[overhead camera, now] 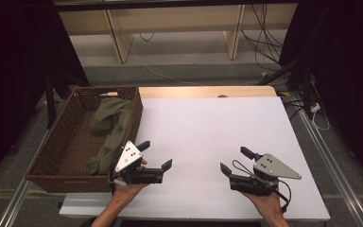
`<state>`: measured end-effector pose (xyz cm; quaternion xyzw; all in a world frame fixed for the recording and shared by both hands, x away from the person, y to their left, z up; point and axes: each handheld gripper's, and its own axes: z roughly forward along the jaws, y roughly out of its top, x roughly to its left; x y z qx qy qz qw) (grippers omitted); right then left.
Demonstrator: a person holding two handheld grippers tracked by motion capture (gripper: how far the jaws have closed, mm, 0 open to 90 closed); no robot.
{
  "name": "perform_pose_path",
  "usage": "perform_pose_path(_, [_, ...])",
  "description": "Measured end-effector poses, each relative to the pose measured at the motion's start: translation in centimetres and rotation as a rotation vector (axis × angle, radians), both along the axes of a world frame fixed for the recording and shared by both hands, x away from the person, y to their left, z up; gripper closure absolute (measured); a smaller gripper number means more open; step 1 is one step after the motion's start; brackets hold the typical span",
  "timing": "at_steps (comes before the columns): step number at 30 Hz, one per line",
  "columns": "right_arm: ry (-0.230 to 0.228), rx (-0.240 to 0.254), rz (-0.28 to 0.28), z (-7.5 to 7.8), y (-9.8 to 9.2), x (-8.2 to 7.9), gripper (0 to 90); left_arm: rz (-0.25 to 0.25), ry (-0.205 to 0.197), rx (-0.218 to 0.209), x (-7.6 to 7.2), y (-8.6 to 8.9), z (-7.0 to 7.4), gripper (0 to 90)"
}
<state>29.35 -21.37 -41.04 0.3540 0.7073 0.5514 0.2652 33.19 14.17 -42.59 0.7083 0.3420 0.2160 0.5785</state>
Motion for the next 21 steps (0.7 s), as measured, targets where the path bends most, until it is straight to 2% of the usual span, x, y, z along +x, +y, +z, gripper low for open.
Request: perform_pose_path(21, [-0.017,-0.002,-0.006,0.14,-0.08,-0.09,16.5,-0.003,0.01,-0.017,0.23,-0.08,0.16,0.0])
